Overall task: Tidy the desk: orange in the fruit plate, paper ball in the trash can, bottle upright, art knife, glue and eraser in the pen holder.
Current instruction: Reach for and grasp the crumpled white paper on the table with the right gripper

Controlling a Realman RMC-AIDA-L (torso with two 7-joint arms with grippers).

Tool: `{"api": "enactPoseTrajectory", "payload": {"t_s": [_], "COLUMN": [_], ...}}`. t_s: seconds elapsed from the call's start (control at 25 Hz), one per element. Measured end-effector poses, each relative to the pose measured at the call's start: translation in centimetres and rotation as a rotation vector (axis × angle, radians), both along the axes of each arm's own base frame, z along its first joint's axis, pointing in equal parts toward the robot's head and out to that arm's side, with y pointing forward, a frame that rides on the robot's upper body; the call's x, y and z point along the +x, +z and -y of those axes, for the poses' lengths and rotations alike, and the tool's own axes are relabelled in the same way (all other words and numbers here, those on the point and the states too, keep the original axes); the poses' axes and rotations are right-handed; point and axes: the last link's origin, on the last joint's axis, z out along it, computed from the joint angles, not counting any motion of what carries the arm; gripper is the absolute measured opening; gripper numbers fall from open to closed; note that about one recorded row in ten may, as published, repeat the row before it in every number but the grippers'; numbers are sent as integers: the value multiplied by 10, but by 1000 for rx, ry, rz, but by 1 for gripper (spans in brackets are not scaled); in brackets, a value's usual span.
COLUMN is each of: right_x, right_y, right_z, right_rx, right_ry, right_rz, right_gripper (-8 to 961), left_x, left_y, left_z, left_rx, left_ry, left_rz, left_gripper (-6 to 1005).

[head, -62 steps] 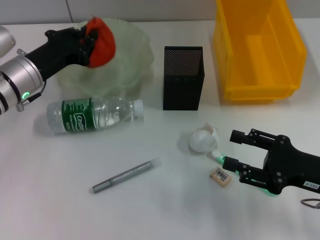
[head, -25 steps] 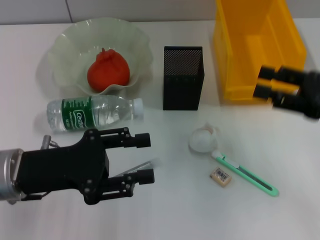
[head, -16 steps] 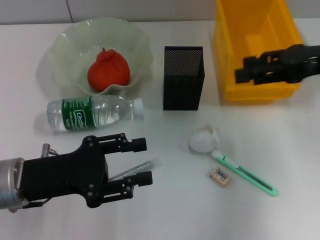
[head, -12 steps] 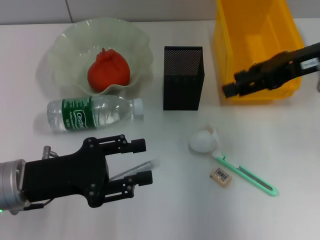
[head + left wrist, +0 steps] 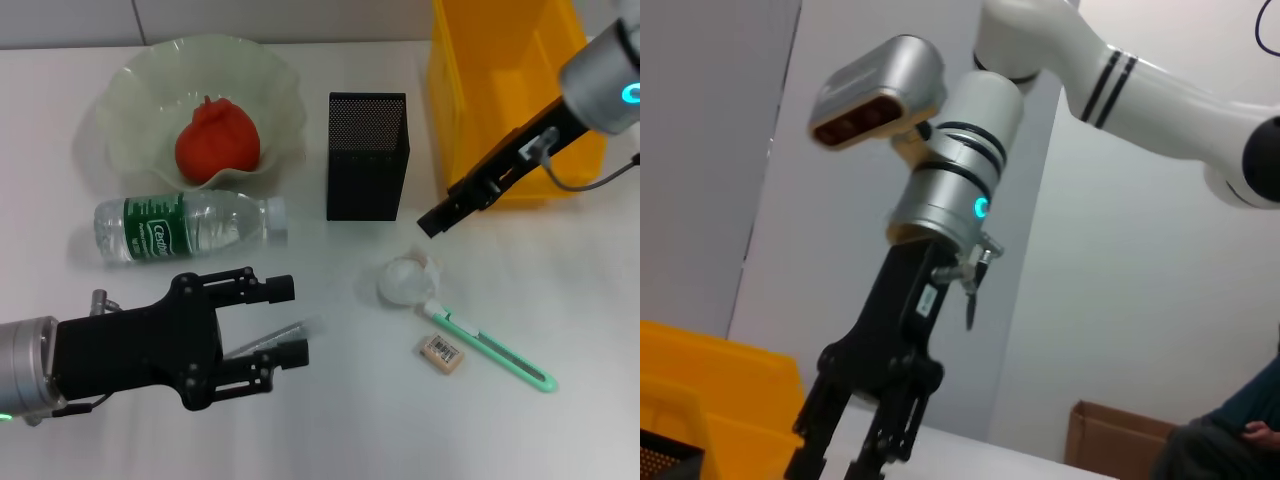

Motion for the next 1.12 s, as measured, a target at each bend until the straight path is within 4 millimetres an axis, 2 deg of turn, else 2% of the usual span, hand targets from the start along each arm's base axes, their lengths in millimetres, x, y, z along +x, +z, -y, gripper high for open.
{"api": "enactPoseTrajectory", "payload": {"t_s": [0.16, 0.36, 0.6, 1.12], "right_x": [1, 4, 12, 17], "right_y": [-12, -19, -30, -53], "right_z": [-2, -6, -6, -1], "right_rx": [-24, -11, -23, -49], "right_ry": [-26, -55, -79, -70], "right_rz": [37, 45, 51, 57], "right_gripper": [648, 635, 620, 587], "left_x": [3, 4, 5, 2], "left_y": [-2, -5, -6, -10], "left_z": [-1, -2, -5, -8], "left_rx": [-17, -25, -19, -6], "left_ry": [-21, -30, -27, -2], "left_rz": [-11, -22, -29, -49], "left_gripper": [627, 740, 792, 791]}}
